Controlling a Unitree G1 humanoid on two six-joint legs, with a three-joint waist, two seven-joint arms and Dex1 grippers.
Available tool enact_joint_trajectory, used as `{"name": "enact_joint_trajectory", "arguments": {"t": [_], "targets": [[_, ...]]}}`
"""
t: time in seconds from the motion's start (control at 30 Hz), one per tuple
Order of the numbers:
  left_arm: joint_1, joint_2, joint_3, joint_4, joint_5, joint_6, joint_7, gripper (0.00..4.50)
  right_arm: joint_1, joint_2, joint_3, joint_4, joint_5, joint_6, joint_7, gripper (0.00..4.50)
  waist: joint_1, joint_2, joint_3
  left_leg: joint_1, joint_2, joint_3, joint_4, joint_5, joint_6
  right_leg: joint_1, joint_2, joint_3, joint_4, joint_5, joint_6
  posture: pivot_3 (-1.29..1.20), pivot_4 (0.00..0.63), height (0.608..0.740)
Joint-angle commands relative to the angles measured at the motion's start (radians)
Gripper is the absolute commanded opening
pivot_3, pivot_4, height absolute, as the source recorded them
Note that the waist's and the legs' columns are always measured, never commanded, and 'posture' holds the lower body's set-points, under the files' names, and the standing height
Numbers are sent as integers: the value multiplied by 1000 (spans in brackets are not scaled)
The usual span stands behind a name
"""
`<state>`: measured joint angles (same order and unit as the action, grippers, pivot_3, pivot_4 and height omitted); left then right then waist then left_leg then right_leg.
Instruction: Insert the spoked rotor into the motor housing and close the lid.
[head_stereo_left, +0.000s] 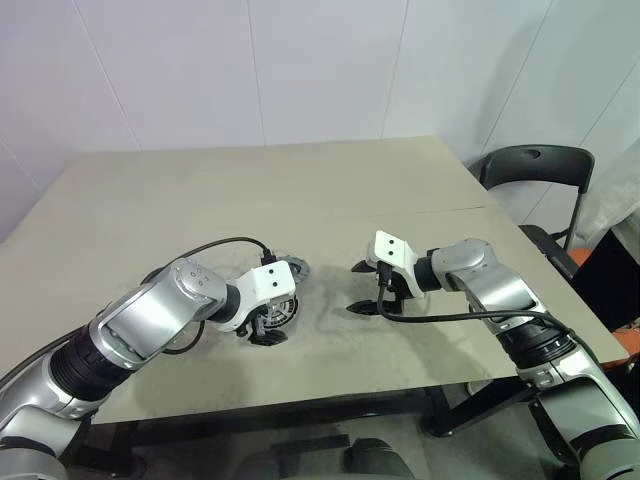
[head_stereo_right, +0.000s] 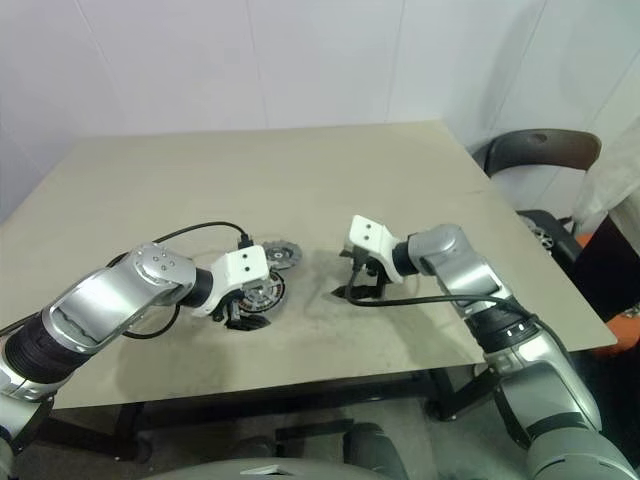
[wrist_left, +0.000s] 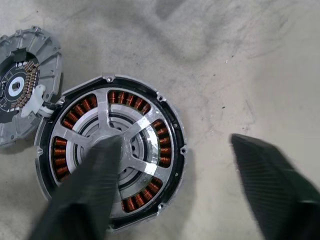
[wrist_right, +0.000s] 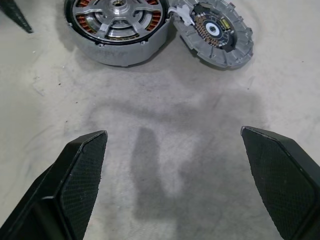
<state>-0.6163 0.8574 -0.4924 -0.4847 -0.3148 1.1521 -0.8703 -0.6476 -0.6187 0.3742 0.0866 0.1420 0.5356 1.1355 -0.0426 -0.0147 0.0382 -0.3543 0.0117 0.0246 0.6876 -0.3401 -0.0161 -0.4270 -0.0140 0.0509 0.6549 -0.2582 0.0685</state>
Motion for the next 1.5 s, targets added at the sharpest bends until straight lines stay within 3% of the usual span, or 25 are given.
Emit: {"name": "enact_joint_trajectory", "arguments": {"t": [0.03, 0.23, 0.37, 0.47, 0.6, 0.77, 1.07, 1.5], "targets": [[2, 38, 91, -59, -34, 4, -20, 4442, -9, -6, -49, -27, 23, -6, 9, 4500, -1, 0, 0, 0, 0, 0, 0, 0, 0, 0, 0, 0, 0, 0, 0, 0, 0, 740], [136, 179, 294, -98, -91, -32, -56, 4442, -7, 6, -55, -63, 43, 13, 12, 4500, -1, 0, 0, 1, 1, 0, 0, 0, 0, 0, 1, 0, 0, 0, 0, 0, 0, 740], [271, 209, 445, -52, -120, -67, -57, 4442, -23, 13, -29, -109, 44, 41, 34, 4500, 0, 0, 0, 1, 2, 0, 1, 0, 0, 0, 0, 0, 1, 0, 0, 0, 0, 740], [411, 182, 585, -37, -119, -223, -70, 4442, -45, 22, -1, -132, 32, 31, 55, 4500, -1, 0, 0, 1, 3, 0, 1, 0, 0, 0, 0, -1, 2, 0, 0, 0, 0, 740], [540, 163, 695, -28, -128, -299, -76, 4442, -90, 51, 44, -128, 12, 3, 77, 4500, -1, 0, 0, 1, 3, 1, 2, 0, 0, 0, 0, 0, 3, 0, 0, 0, 0, 740], [648, 104, 809, -23, -158, -412, -99, 4442, -166, 71, 160, -58, -89, -163, 144, 4500, 0, 0, 0, 2, 3, 1, 4, 0, 0, 0, -1, -1, 5, 0, 0, 0, 0, 740], [749, 31, 931, 6, -240, -532, -165, 4442, -323, 160, 321, 173, -286, -535, 236, 4500, -4, 1, 1, 3, 4, 1, 9, 0, 0, 1, -1, -1, 10, 0, 0, 0, 0, 740], [863, 8, 986, -16, -282, -544, -152, 4442, -453, 345, 372, 504, -453, -785, 212, 4500, -4, 1, 0, 4, 4, 1, 9, 0, -1, 1, -4, -1, 11, 0, -1, 0, 0, 740]]}}
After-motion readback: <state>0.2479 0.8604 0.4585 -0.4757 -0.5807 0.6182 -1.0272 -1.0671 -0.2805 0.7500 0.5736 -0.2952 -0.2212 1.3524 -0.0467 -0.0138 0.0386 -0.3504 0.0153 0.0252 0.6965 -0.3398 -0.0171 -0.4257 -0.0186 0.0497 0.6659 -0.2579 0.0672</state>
